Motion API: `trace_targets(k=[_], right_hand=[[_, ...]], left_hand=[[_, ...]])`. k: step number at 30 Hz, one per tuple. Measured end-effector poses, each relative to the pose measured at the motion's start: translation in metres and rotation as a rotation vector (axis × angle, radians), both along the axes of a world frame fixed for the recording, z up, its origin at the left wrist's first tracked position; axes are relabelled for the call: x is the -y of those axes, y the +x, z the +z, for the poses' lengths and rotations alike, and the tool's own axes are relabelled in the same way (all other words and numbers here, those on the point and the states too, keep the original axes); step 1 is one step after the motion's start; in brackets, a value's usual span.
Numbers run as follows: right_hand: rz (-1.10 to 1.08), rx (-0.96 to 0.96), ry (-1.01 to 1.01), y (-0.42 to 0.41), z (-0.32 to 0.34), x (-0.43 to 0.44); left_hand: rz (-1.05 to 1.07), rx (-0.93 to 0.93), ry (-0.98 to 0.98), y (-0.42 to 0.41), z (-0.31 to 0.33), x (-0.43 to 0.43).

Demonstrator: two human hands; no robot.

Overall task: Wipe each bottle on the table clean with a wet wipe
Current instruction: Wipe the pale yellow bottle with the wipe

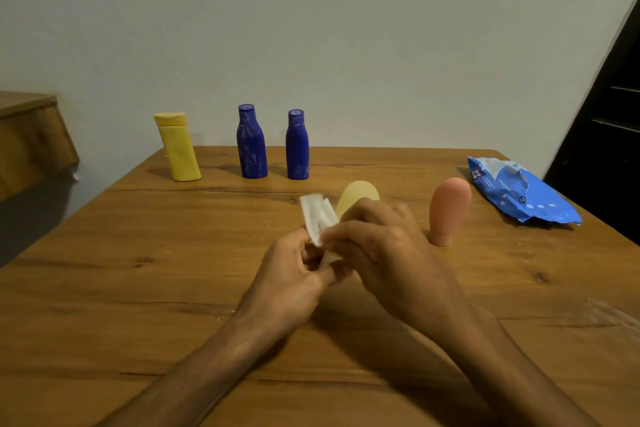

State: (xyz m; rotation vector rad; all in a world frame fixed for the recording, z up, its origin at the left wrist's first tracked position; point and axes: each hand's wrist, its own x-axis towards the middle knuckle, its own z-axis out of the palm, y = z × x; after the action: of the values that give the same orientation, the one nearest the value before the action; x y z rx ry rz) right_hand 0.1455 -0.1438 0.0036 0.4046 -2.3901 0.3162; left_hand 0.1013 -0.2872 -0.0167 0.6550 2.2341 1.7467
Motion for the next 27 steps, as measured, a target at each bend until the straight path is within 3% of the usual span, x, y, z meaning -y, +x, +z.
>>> trace_targets(k=[3,9,12,15,17,19,24,27], right_hand=[[-0.009,-0.057,0.037,-0.002,-0.002,0.0],[-0.112,-0.225,-0.287,-0.006,0.004,-0.014],[-0.053,-0.057,-0.372,-0.003,0.009,-0.013],[0.079,0.214,-0.307,0.001,0.013,-0.007],[0.107,0.288,-0.259,0.002,0.016,-0.01],[0.097,0.255,-0.274,0.002,0.018,-0.018],[-0.049,-0.089,-0.398,-0.007,0.014,-0.033],[0.035,0.023,-0.444,-0.006,0.015,-0.034]], left_hand=[[-0.007,0.033,0.05,-0.002,0.001,0.001],[-0.085,0.109,0.159,-0.002,0.003,-0.001],[-0.092,0.151,0.217,-0.002,0.004,-0.001],[-0.072,0.252,0.325,-0.006,0.005,0.002],[-0.079,0.301,0.355,-0.007,0.003,0.003],[-0.101,0.353,0.377,-0.008,0.002,0.002],[-0.204,0.388,0.396,-0.008,0.001,0.004],[-0.219,0.411,0.436,-0.008,0.002,0.004]])
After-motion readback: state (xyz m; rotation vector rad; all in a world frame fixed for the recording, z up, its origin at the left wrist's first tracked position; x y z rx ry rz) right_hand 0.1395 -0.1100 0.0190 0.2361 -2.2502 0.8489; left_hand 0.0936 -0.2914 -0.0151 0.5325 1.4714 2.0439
